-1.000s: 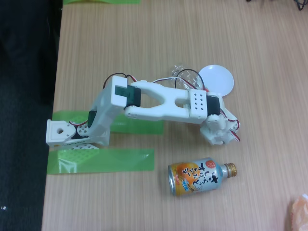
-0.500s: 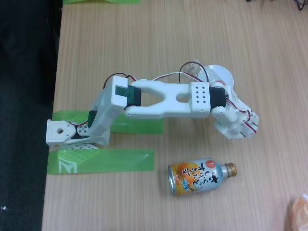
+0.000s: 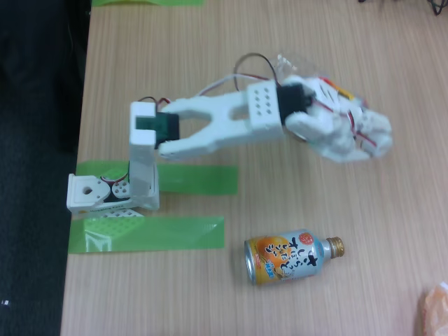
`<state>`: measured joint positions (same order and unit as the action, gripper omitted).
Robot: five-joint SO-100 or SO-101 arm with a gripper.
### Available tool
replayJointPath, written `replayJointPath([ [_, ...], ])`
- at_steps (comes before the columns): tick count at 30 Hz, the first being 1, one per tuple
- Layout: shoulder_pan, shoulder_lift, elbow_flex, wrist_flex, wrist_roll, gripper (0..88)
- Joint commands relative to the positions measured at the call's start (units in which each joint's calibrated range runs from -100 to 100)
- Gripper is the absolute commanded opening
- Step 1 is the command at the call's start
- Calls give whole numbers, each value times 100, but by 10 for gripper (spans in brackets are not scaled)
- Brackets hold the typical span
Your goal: Pick up the plastic bottle and stand it up on the white place
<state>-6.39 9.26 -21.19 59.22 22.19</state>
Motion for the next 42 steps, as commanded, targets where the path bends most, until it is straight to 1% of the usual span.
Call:
replayJointPath([
  [1, -243, -687, 50, 18, 14, 110],
  [9, -798, -1854, 1191, 18, -17, 110],
  [15, -983, -2484, 1897, -94, 20, 110],
  [20, -976, -2526, 1970, -737, 25, 110],
  [22, -976, -2518, 2006, -1072, 25, 110],
  [26, -976, -2518, 2486, -2154, 67, 110],
  [31, -976, -2526, 3247, -3819, 607, 110],
  [34, -954, -2526, 3690, -4763, 854, 110],
  [38, -976, -2526, 4107, -5639, 1158, 110],
  [42, -976, -2518, 4233, -6360, 1279, 110],
])
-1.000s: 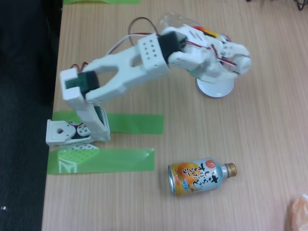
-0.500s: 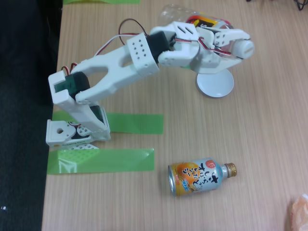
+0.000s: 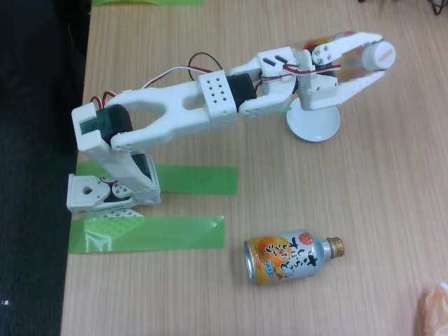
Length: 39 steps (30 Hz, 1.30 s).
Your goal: Pick up the plastic bottle and stand it up on the white place
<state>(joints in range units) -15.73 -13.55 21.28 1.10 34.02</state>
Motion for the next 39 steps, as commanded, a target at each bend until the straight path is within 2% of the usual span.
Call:
replayJointPath([
  [1, -42, -237, -14, -686, 138, 110],
  [10, -42, -237, 411, -1553, 584, 110],
  [14, -27, -253, 900, -1973, 600, 110],
  [32, -50, -791, 1163, -2033, 705, 110],
  [39, -35, -841, 1199, -2033, 899, 110],
])
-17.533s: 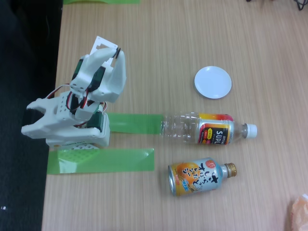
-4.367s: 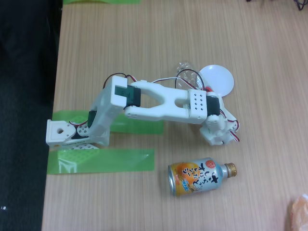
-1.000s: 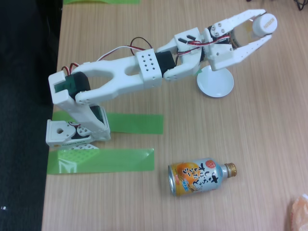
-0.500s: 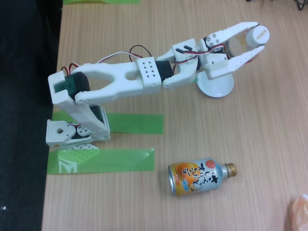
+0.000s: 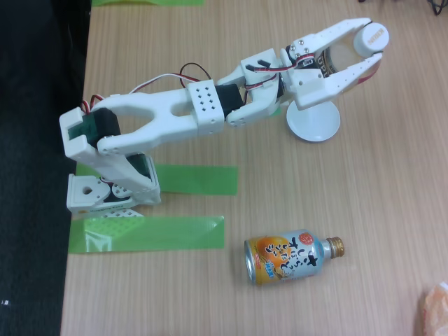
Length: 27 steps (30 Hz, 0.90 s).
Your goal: Pick up the plastic bottle and stand it up on the white place
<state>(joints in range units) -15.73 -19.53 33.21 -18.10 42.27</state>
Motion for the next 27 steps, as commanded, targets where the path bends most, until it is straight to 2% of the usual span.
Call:
replayJointPath([
  [1, -35, -244, 69, -113, 110, 110],
  [14, -146, -554, 902, -113, 263, 110],
  [21, -250, -479, 884, -800, 619, 110],
  [27, -331, -470, 902, -860, 787, 110],
])
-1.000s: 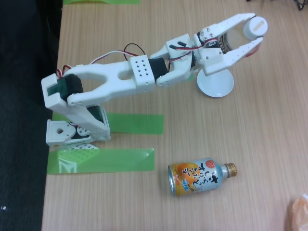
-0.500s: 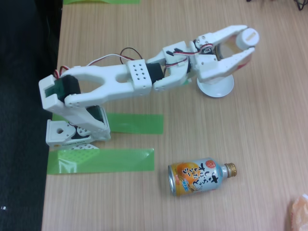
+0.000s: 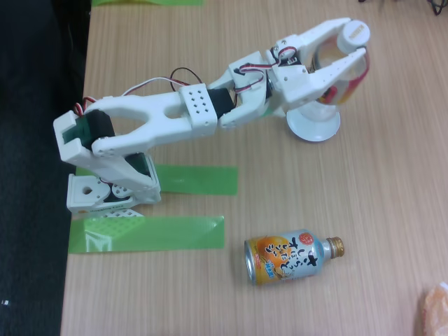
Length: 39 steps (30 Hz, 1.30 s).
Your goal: Pick up the plastic bottle and stand it up on the white place
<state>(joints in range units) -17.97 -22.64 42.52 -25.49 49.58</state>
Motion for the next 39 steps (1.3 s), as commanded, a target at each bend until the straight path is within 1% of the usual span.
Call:
replayJointPath([
  [1, -144, -142, -29, -121, 114, 110],
  [5, -248, 227, -110, -181, 335, 110],
  [11, -485, 757, -173, -593, 455, 110],
  [16, -507, 1051, -173, -730, 455, 110],
  [39, -514, 1118, -173, -807, 455, 110],
])
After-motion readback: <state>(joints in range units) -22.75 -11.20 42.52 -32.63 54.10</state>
